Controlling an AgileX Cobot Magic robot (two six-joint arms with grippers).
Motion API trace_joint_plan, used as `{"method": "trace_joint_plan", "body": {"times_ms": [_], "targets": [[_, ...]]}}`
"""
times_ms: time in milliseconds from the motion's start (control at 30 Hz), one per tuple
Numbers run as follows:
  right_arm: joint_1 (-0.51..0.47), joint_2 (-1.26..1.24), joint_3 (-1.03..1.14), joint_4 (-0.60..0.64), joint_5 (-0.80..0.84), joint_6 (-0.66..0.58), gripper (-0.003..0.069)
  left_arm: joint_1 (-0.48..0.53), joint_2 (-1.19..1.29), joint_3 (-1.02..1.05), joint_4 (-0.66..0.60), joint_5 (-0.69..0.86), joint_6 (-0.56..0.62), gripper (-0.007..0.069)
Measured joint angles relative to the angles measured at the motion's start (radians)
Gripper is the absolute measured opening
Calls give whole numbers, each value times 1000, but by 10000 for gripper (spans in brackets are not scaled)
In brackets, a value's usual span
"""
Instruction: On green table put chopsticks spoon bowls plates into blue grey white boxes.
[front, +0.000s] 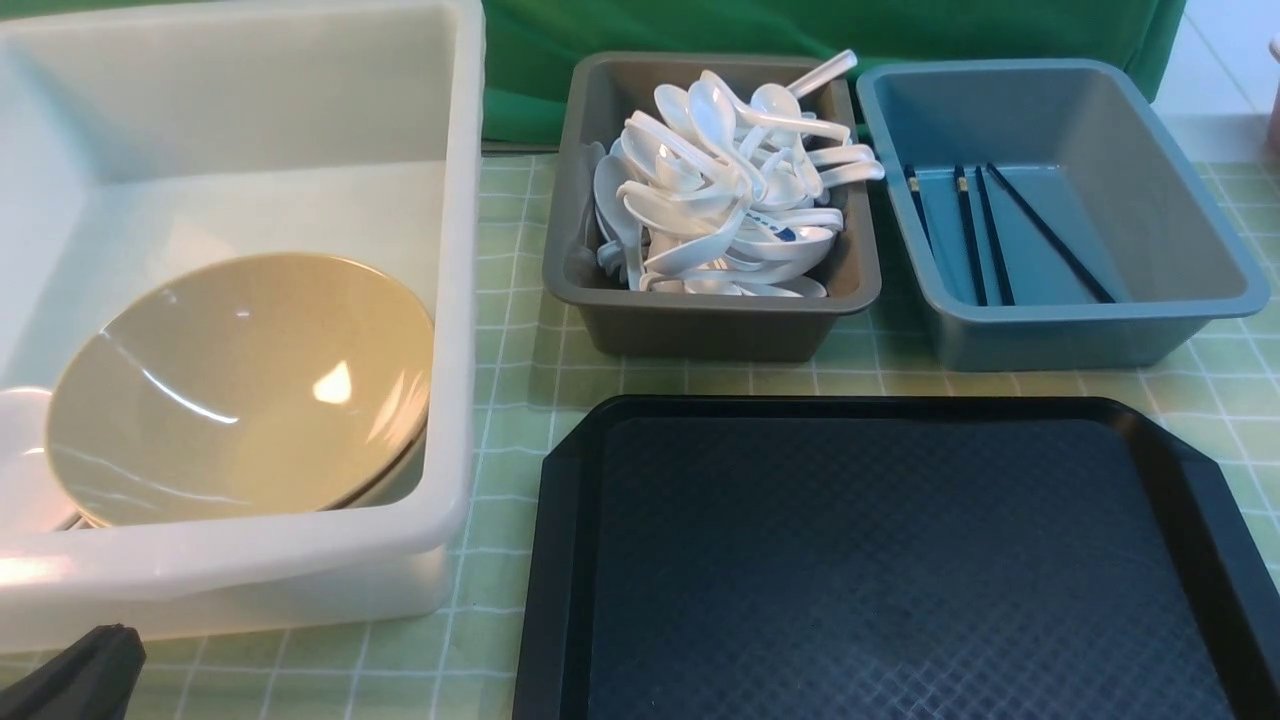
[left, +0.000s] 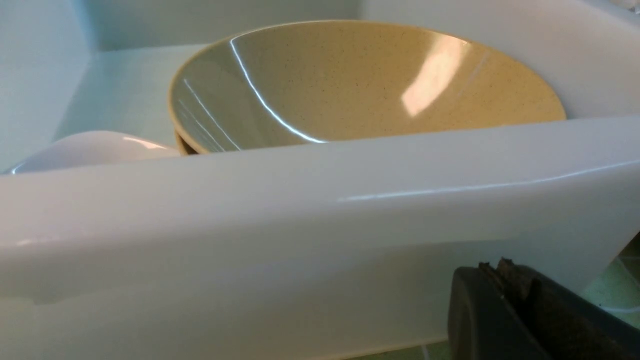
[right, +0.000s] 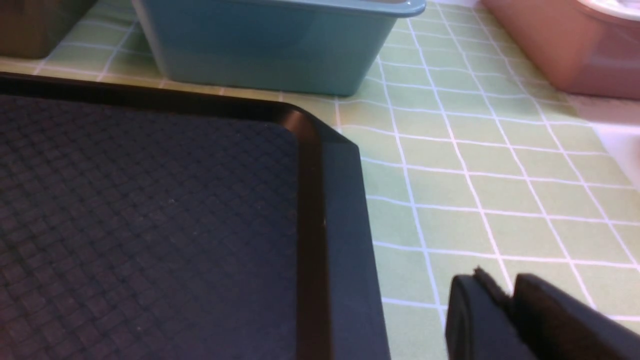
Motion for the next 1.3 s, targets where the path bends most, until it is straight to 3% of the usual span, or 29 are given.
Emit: {"method": "trace_joint_plan", "body": {"times_ms": [1300], "targets": [[0, 0, 0, 0, -1, 0, 150, 0, 0, 0, 0, 0, 1, -2]]}}
